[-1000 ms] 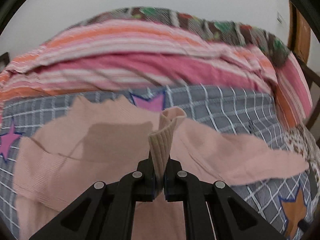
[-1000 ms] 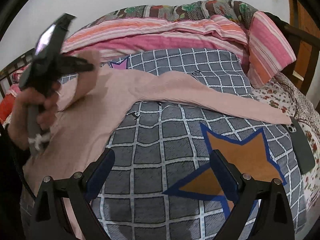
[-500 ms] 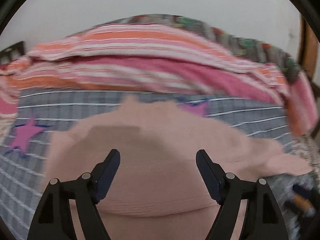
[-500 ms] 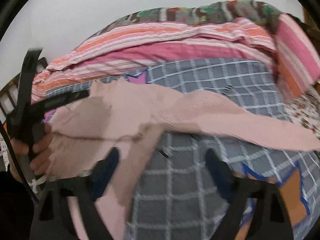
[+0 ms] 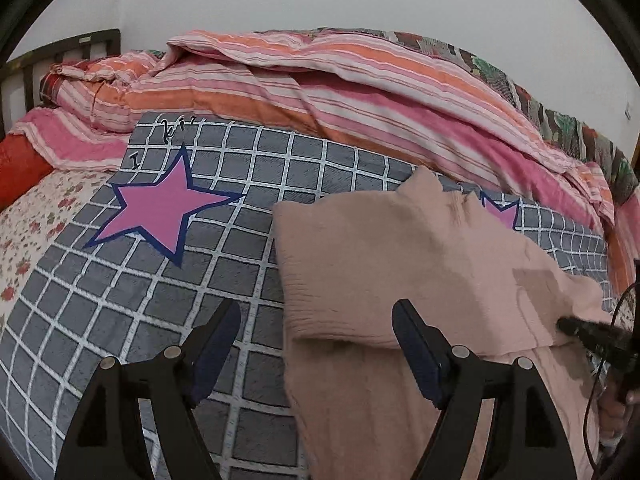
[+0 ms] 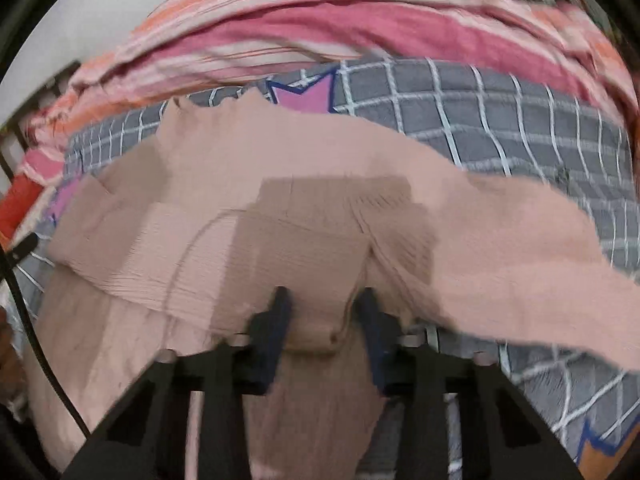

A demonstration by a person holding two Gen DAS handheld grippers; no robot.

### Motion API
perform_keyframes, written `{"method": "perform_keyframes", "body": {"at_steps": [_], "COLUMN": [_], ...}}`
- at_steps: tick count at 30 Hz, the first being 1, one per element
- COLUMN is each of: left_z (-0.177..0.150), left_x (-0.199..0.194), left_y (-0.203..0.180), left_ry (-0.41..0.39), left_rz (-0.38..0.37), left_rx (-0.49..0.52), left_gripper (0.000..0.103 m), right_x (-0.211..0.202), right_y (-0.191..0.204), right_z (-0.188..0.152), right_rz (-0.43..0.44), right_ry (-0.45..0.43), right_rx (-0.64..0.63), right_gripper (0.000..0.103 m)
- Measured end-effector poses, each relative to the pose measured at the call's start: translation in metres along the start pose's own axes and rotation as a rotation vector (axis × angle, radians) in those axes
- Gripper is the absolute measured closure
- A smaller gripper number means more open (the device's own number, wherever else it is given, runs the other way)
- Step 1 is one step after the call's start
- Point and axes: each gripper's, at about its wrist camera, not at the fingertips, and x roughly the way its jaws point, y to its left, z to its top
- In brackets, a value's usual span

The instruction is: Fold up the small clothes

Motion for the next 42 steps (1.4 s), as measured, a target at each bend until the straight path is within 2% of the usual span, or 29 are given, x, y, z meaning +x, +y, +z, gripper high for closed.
{"method": "perform_keyframes", "body": {"at_steps": [2,4,7,8,10,13,15,17,18,19,21,24,28,30,34,36,38,42], "left_z": [0.003,0.008,0.014,0.015,0.016,0.015,0.01,0.003,-0.001,-0.004,-0.006,-0.008,-0.011,-0.011,-0.01,-0.01,-0.011,-0.011], "left_x": [0.004,0.006,0.009,0.01,0.015,0.028,0.04,0.052,0.055,0.056,0.056,0.057,0.057,0.057,0.057,0.057,0.058,0.059], "left_y": [-0.003,-0.009,-0.025,-0.029,-0.037,-0.046,-0.05,-0.051,-0.051,-0.052,-0.053,-0.055,-0.058,-0.057,-0.058,-0.059,-0.059,-0.059], "left_ry": [0.007,0.011,0.009,0.011,0.018,0.039,0.08,0.123,0.13,0.126,0.12,0.12,0.113,0.11,0.111,0.111,0.113,0.119], "left_rz": [0.012,0.0,-0.017,-0.022,-0.033,-0.039,-0.025,-0.02,-0.009,0.003,0.004,0.02,0.037,0.042,0.056,0.063,0.072,0.081], "left_rx": [0.017,0.042,0.089,0.1,0.112,0.12,0.132,0.143,0.154,0.164,0.176,0.188,0.199,0.2,0.203,0.206,0.208,0.212], "left_gripper": [0.026,0.026,0.026,0.026,0.026,0.026,0.026,0.026,0.026,0.025,0.022,0.019,0.016,0.015,0.014,0.013,0.013,0.011], "right_x": [-0.002,-0.013,-0.03,-0.028,-0.019,-0.001,0.004,-0.002,-0.01,-0.016,-0.034,-0.064,-0.098,-0.11,-0.104,-0.105,-0.105,-0.092], "right_y": [0.009,0.014,-0.001,-0.006,-0.014,-0.02,-0.021,-0.023,-0.026,-0.029,-0.039,-0.075,-0.143,-0.18,-0.227,-0.235,-0.245,-0.27], "right_z": [0.004,0.008,0.014,0.018,0.017,0.011,0.011,0.01,0.008,0.005,-0.003,-0.026,-0.062,-0.081,-0.108,-0.112,-0.11,-0.095], "right_rz": [-0.022,-0.029,0.005,-0.001,-0.066,-0.07,-0.082,-0.063,-0.039,-0.032,-0.046,-0.124,-0.213,-0.243,-0.189,-0.165,-0.192,-0.199], "right_ry": [-0.024,-0.097,-0.16,-0.158,-0.137,-0.067,-0.046,-0.038,-0.044,-0.055,-0.101,-0.161,-0.165,-0.154,-0.099,-0.135,-0.155,-0.141], "right_rx": [-0.062,-0.089,-0.032,-0.016,0.002,0.029,0.027,0.038,0.048,0.054,0.064,0.109,0.244,0.314,0.442,0.463,0.482,0.566], "right_gripper": [0.099,0.1,0.1,0.1,0.1,0.1,0.099,0.09,0.081,0.068,0.053,0.051,0.046,0.039,0.038,0.038,0.037,0.037]}}
